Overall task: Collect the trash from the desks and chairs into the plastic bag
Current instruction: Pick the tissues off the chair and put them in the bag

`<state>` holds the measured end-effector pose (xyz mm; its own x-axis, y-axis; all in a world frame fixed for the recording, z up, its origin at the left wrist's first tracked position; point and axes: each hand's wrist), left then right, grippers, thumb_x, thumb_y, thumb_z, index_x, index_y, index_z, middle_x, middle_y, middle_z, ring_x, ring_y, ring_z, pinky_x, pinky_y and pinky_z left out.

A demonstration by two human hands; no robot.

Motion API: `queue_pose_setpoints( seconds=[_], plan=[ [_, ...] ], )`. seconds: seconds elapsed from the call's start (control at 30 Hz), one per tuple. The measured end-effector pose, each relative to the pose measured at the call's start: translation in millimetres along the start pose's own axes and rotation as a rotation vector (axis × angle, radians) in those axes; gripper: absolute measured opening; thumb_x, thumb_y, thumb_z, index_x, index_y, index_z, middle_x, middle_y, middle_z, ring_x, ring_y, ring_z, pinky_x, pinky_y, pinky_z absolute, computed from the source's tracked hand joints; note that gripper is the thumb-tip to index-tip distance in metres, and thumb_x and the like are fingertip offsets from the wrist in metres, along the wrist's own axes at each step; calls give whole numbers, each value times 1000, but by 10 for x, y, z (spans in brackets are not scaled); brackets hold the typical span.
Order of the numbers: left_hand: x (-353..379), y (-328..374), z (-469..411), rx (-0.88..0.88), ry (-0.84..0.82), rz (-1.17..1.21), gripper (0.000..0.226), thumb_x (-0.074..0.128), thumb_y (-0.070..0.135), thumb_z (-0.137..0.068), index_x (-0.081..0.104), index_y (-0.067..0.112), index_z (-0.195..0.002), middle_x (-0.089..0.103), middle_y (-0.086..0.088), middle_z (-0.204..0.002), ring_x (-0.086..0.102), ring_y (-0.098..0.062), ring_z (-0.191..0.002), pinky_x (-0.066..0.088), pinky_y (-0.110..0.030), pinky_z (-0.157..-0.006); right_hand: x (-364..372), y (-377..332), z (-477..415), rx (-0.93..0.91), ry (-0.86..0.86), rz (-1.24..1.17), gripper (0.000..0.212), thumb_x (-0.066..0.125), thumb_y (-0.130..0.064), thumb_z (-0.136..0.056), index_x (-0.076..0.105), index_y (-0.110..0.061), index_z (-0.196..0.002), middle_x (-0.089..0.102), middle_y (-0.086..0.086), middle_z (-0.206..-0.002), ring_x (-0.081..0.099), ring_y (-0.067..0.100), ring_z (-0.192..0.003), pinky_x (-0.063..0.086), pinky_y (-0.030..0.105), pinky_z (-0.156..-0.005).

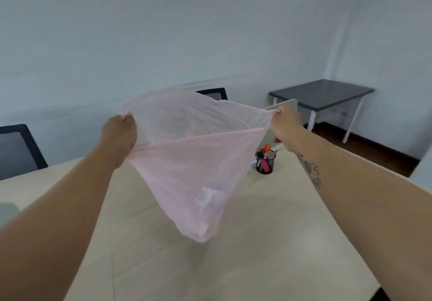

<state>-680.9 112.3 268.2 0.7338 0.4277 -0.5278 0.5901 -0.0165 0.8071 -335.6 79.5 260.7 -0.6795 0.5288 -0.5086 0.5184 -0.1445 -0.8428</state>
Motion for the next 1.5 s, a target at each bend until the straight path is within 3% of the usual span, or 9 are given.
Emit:
queue_pose_setpoints(
  seconds=[0.23, 0.5, 0.6, 0.8, 0.9, 1.03, 1.2, 1.4, 1.5],
  plan=[
    [1060, 847, 382, 151, -111, 35, 51, 32, 31, -103, 61, -10, -115, 59, -31, -121, 54, -43, -112, 40, -40, -90, -1084, 747, -243, 138, 173, 17, 24, 36, -5, -96, 53, -7, -112, 54, 12, -108, 54, 26, -78, 60, 48, -72],
    [2265, 1554, 1132, 222, -259, 145, 35, 33, 28, -104, 58, 5, -97, 56, -13, -97, 48, -25, -86, 33, -32, -73, -1779, 2253, -343, 348, 215, 57, 24, 31, -12, -97, 50, -6, -110, 50, 11, -103, 51, 28, -87, 56, 45, -79],
    [2661, 1739, 1487, 191, -300, 201, 31, 32, 30, -103, 58, 13, -101, 56, -8, -102, 50, -24, -90, 34, -31, -76, -1802, 2868, -276, 437, 152, 94, 22, 31, -9, -99, 50, -6, -109, 47, 11, -89, 47, 20, -74, 49, 24, -71],
    [3416, 1784, 2381, 310, -562, 219, 32, 35, 31, -104, 59, 13, -93, 59, -2, -87, 52, -22, -85, 35, -31, -72, -1779, 3722, 130, 502, 23, 132, 23, 33, -18, -97, 53, -7, -94, 59, 13, -96, 55, 29, -79, 48, 41, -69],
    [3721, 1522, 2847, 350, -741, 146, 33, 37, 37, -102, 54, 13, -87, 57, 2, -78, 53, -22, -79, 36, -33, -67, -1812, 3876, 416, 499, -117, 153, 20, 40, -21, -98, 54, -11, -89, 60, 9, -89, 55, 25, -76, 52, 44, -77],
    [4003, 1091, 3394, 510, -941, -43, 34, 36, 46, -100, 38, 22, -76, 51, 0, -72, 52, -24, -69, 35, -34, -57, -1999, 3877, 932, 444, -265, 440, 21, 41, -30, -99, 53, -19, -112, 63, 5, -102, 60, 25, -84, 50, 39, -74],
    [4299, 517, 3834, 931, -1007, -448, 47, 41, 56, -92, 47, 31, -131, 52, 2, -127, 47, -25, -114, 38, -40, -92, -1878, 3589, 1479, 301, -71, 760, 28, 39, -29, -97, 63, -23, -108, 68, -2, -94, 62, 22, -87, 39, 37, -97],
    [4423, 86, 3885, 1192, -1046, -775, 72, 20, 67, -81, 41, 34, -141, 47, 1, -143, 36, -30, -133, 24, -48, -105, -1795, 3677, 1692, 377, -61, 1049, 33, 37, -36, -97, 64, -26, -82, 60, -7, -76, 56, 16, -92, -1, 43, -119],
    [4432, -41, 3696, 1293, -1005, -883, 76, 13, 61, -75, 51, 32, -134, 56, -2, -135, 41, -33, -128, 27, -49, -102, -1892, 3746, 1690, 410, -31, 1052, 27, 43, -39, -96, 68, -29, -96, 65, -8, -98, 48, 16, -123, -12, 49, -116]
  ],
)
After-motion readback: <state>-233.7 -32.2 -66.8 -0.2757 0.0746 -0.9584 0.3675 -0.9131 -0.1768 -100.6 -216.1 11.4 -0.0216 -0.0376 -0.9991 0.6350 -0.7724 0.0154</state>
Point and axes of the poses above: each hand's wrist, its own z-axis away from the middle knuckle, its own x-axis out of the palm, y = z × x
